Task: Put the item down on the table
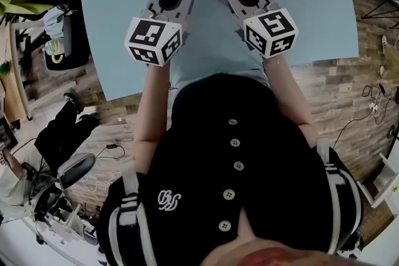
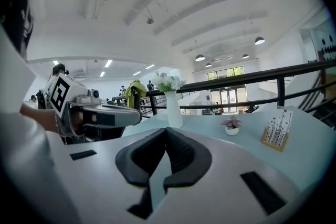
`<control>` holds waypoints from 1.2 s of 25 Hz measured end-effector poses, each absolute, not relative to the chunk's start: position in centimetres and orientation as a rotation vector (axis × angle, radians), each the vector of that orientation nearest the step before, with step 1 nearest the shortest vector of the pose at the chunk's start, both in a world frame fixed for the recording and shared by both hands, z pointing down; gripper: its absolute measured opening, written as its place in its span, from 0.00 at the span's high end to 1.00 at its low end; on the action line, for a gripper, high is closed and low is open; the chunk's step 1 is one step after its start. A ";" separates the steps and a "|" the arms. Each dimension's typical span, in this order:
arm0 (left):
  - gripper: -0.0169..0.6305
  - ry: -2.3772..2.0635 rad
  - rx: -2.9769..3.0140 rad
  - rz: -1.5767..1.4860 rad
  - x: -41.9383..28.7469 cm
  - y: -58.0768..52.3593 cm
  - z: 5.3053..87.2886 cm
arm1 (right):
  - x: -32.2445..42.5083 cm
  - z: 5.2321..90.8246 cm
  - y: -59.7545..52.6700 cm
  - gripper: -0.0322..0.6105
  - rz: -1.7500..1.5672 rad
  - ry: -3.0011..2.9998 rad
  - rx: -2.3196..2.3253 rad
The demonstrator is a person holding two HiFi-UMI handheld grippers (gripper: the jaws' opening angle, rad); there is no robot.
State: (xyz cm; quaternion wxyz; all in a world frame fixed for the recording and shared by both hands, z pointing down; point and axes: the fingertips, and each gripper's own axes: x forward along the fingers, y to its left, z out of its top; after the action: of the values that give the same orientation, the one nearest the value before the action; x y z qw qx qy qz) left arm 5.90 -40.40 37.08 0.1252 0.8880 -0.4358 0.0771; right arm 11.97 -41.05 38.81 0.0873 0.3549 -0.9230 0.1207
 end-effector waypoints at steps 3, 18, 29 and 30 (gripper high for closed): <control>0.96 -1.214 2.572 0.248 6.9 -40.0 37.9 | 11.8 37.7 -41.1 0.93 0.356 -2.769 1.073; 0.96 -1.196 2.485 0.327 7.9 -37.5 41.3 | 12.7 39.1 -38.8 0.93 0.377 -2.700 1.089; 0.96 -1.169 2.443 0.339 9.3 -35.7 42.4 | 13.2 39.8 -36.6 0.93 0.373 -2.711 1.015; 0.96 -1.169 2.442 0.341 9.4 -35.7 42.5 | 13.1 39.8 -36.5 0.93 0.367 -2.712 1.004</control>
State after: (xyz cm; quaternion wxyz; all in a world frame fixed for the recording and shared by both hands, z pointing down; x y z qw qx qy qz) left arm 9.40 -35.69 42.45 0.2048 0.8760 -0.4191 0.1224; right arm 13.05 -36.51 39.85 0.1129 0.3423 -0.9244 0.1252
